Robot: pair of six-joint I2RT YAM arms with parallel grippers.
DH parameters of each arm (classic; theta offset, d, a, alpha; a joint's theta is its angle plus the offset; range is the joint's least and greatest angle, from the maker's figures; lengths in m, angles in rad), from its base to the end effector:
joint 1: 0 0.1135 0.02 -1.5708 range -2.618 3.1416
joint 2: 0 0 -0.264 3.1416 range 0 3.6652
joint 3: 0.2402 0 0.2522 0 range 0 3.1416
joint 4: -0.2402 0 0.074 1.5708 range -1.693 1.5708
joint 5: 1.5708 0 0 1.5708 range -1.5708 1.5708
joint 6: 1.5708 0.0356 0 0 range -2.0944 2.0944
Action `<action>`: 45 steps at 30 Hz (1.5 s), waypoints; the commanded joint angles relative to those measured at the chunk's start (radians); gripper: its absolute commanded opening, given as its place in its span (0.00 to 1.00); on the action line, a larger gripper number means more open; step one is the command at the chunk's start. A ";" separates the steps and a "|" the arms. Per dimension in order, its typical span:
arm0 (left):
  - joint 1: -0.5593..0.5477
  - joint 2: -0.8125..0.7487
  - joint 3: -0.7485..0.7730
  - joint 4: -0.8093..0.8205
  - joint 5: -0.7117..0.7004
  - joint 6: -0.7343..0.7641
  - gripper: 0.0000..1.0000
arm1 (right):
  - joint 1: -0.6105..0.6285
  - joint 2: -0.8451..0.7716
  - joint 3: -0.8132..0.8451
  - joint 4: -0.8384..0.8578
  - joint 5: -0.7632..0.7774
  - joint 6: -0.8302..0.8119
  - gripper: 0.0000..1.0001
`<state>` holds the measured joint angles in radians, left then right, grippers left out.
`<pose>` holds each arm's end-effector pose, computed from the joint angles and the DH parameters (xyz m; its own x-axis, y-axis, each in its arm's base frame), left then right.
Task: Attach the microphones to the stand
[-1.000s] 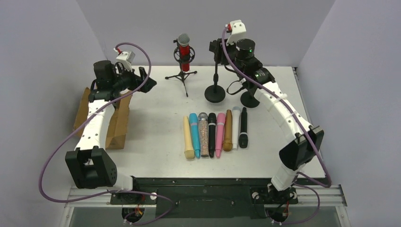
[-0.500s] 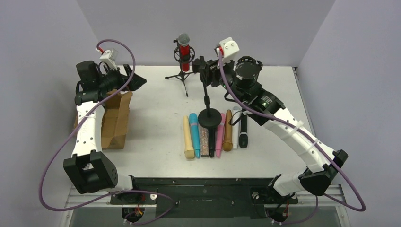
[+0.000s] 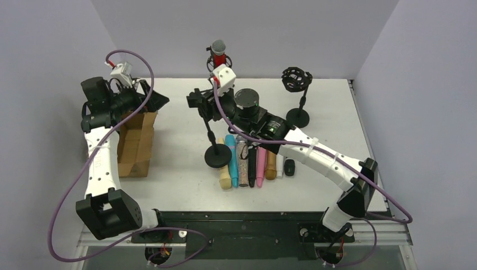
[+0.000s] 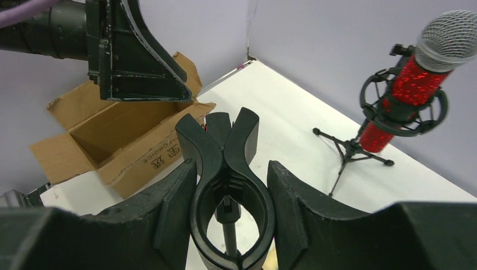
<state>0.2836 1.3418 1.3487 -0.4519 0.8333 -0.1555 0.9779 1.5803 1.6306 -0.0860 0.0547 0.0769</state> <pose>0.2887 0.0567 0.3901 -0.4785 -0.2479 -0.8424 0.3838 0.8038 -0.4545 0.2104 0.3088 0.4458 -0.0812 0.0168 -0.9966 -0.7937 0.6037 0.0748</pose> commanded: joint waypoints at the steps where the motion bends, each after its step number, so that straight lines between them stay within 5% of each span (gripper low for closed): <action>1: 0.045 -0.027 0.020 0.000 0.001 -0.014 0.96 | 0.011 0.043 0.041 0.287 -0.087 0.068 0.00; 14: 0.101 -0.073 -0.059 0.109 0.088 -0.048 0.96 | 0.015 0.160 -0.058 0.510 -0.210 0.103 0.00; 24: 0.121 -0.071 -0.064 0.135 0.304 -0.023 0.96 | -0.020 0.072 -0.230 0.444 -0.348 0.009 0.00; 34: 0.130 -0.116 -0.063 0.101 0.434 0.058 0.96 | -0.081 0.026 -0.228 0.266 -0.499 -0.032 0.23; 39: 0.131 -0.133 -0.078 0.128 0.549 0.046 0.96 | -0.123 0.058 -0.150 0.131 -0.610 -0.063 0.50; 45: 0.130 -0.167 -0.180 0.436 0.610 -0.150 0.96 | -0.122 0.037 -0.126 0.089 -0.606 -0.085 0.63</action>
<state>0.4076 1.2102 1.2247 -0.2718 1.3514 -0.1638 0.8612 1.6501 1.4590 0.0383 -0.5190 0.0284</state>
